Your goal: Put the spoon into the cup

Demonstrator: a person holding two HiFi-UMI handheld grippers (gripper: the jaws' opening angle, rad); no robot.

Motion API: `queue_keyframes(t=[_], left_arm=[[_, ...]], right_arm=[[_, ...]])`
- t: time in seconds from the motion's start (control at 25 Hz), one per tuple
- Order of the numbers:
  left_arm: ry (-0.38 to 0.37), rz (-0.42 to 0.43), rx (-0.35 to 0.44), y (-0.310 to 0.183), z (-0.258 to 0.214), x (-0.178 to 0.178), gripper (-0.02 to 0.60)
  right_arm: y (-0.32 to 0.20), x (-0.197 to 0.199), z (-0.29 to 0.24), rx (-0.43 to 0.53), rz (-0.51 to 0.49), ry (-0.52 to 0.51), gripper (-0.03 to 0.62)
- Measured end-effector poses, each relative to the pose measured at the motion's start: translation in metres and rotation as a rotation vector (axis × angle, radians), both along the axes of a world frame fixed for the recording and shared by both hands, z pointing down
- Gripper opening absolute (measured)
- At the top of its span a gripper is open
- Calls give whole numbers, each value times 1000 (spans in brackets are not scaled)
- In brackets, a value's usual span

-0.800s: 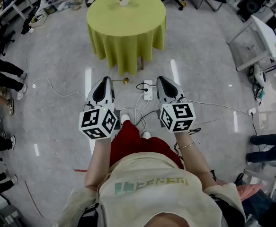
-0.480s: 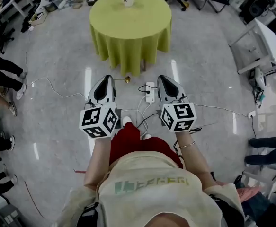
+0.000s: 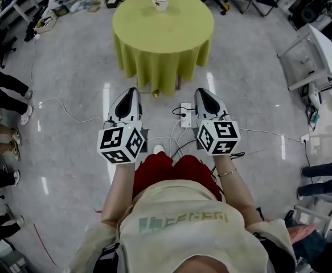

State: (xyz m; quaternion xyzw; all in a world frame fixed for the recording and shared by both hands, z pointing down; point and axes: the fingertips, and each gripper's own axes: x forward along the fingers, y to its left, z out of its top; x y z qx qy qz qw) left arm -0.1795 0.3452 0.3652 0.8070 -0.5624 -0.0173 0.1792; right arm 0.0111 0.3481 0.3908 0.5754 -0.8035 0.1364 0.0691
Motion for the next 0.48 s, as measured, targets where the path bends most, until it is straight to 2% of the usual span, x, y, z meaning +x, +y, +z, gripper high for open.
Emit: queue_keyframes(t=[0.32, 0.48], left_arm=[[21, 1, -17, -16, 6, -13, 25], [27, 1, -17, -30, 6, -8, 25]], right_arm=[[-11, 0, 5, -26, 44, 13, 37], [-21, 7, 3, -26, 49, 24, 37]])
